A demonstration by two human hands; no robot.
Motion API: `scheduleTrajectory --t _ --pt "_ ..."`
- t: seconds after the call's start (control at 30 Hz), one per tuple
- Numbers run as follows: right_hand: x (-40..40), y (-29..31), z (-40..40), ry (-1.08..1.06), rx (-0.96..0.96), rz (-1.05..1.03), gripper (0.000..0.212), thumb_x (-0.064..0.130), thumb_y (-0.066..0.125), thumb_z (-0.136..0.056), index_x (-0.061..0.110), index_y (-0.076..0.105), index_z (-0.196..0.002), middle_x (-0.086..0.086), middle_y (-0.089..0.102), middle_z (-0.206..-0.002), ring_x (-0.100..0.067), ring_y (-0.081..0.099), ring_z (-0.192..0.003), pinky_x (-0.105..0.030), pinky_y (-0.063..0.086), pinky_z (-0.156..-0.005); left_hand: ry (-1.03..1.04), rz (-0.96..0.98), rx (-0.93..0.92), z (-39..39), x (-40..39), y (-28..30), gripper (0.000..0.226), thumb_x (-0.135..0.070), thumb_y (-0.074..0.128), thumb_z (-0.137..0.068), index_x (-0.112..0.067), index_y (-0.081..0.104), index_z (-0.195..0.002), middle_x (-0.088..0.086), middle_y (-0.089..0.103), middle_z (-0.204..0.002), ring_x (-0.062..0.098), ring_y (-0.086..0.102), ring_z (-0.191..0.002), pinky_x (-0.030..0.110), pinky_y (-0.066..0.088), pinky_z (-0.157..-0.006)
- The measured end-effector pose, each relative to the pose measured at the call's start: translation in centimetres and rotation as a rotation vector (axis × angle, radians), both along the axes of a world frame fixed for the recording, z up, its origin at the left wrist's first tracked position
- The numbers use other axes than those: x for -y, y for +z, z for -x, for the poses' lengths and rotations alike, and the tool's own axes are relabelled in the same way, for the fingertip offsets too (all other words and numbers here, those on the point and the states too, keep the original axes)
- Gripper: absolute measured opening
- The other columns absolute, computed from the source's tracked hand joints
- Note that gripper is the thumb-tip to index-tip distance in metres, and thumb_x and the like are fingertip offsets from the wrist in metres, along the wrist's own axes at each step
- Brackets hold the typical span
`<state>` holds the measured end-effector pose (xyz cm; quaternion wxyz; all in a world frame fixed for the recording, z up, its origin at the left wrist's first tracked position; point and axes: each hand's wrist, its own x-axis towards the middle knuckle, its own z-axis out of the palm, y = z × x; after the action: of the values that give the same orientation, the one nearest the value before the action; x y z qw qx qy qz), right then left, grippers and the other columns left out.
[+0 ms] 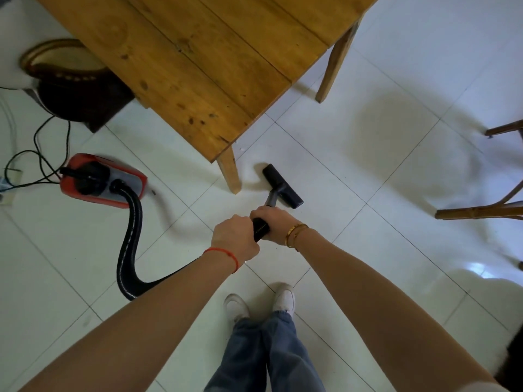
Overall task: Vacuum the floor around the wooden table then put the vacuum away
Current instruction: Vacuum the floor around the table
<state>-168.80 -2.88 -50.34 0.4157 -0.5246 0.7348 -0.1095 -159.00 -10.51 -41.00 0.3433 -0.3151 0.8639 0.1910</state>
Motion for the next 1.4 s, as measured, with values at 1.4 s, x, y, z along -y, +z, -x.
scheduleTrajectory --t 1.4 --pt "2.1 -4.3 34.3 0.226 -0.061 0.084 0.022 0.012 0.068 -0.077 0.015 0.06 -0.097 -0.006 0.062 -0.094 -0.025 0.058 -0.09 -0.039 0.05 -0.083 0.274 0.044 -0.078 31.7 -0.8 -3.8 0.021 -0.017 0.059 -0.085 -0.013 0.058 -0.106 0.005 0.063 -0.1 0.023 0.063 -0.089 0.027 0.042 -0.067"
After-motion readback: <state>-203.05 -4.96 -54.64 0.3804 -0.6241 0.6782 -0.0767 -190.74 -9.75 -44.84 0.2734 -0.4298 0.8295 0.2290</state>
